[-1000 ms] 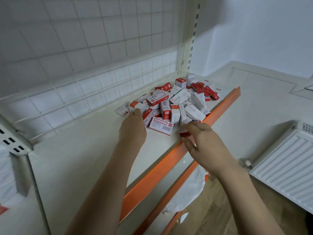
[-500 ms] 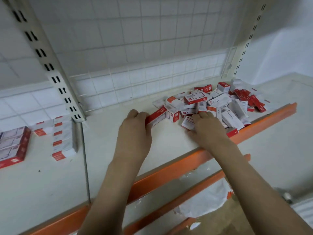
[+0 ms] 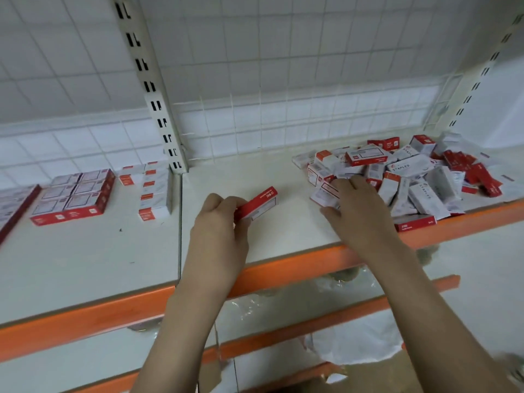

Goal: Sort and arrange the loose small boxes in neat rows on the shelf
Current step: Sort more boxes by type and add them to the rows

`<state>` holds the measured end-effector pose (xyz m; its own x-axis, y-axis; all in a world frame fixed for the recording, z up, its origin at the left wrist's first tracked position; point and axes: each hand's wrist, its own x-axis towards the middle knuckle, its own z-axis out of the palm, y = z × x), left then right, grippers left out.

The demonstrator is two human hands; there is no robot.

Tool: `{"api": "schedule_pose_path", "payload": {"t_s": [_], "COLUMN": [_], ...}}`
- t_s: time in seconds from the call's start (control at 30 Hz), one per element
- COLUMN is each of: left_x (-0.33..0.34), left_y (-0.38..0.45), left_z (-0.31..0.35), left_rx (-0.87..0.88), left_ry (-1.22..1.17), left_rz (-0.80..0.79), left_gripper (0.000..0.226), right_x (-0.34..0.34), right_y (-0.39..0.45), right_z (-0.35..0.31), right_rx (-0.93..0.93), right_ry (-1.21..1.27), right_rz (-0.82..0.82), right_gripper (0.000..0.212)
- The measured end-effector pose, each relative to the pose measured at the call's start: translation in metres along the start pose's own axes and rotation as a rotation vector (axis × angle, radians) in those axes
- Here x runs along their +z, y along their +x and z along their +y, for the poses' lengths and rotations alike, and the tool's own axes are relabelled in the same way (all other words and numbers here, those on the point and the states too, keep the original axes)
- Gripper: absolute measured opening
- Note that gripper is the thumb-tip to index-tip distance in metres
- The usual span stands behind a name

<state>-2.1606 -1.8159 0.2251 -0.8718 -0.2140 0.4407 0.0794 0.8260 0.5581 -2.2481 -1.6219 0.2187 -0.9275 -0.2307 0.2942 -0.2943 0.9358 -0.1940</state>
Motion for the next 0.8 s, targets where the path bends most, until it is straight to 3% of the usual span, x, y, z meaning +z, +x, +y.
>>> {"api": "schedule_pose_path", "payload": {"t_s": [0.37, 0.57, 0.8], "left_x": [-0.037, -0.063, -0.099], "left_y": [-0.047, -0.056, -0.057], "left_z": [-0.028, -0.048, -0.090], "left_rx": [-0.160, -0.172, -0.229], "left_ry": [0.023, -0.023, -0.147], "left_rz": [0.022, 0.042, 0.006], "left_gripper": [0.023, 0.048, 0.047], "right_x": [0.009, 0.011, 0.022], "right_y": [-0.049, -0.054, -0.051], "right_z": [-0.054, -0.079, -0.137], "right_rx": [-0.206, -0.298, -0.345], "right_ry": [0.367, 0.395, 0.427], "right_rz": [-0.009, -0.059, -0.083], "right_gripper": [0.040, 0.039, 0.042]}}
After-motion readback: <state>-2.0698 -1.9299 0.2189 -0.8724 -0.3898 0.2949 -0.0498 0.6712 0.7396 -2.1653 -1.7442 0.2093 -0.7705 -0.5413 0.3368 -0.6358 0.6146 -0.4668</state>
